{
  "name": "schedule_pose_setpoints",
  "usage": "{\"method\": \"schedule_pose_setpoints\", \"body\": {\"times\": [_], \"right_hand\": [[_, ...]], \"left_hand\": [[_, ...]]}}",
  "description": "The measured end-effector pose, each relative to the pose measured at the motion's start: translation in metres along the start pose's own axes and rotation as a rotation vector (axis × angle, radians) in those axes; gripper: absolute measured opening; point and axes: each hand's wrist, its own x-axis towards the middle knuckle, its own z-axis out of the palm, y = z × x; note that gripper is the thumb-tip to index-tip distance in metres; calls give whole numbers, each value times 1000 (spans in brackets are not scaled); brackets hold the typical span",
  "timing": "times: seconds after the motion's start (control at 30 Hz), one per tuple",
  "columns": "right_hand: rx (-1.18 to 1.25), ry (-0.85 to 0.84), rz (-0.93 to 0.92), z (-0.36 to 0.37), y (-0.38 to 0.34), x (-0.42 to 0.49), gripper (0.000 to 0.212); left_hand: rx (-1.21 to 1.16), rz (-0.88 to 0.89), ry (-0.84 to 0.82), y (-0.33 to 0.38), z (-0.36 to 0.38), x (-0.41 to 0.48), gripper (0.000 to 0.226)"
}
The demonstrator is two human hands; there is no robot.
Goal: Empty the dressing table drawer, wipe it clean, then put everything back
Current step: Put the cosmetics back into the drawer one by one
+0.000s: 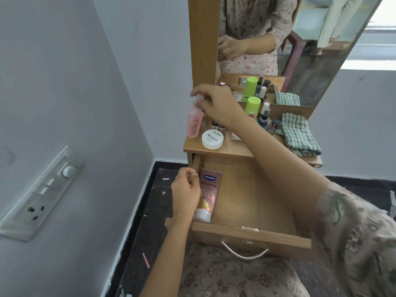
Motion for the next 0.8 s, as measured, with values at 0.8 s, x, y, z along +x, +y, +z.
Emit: {"method": "schedule_pose_setpoints", "body": {"times": [0.8], "right_hand": [[393,192,258,-6,29,-105,14]], "left_hand": [[-684,12,-620,11,-13,-18,39]]}}
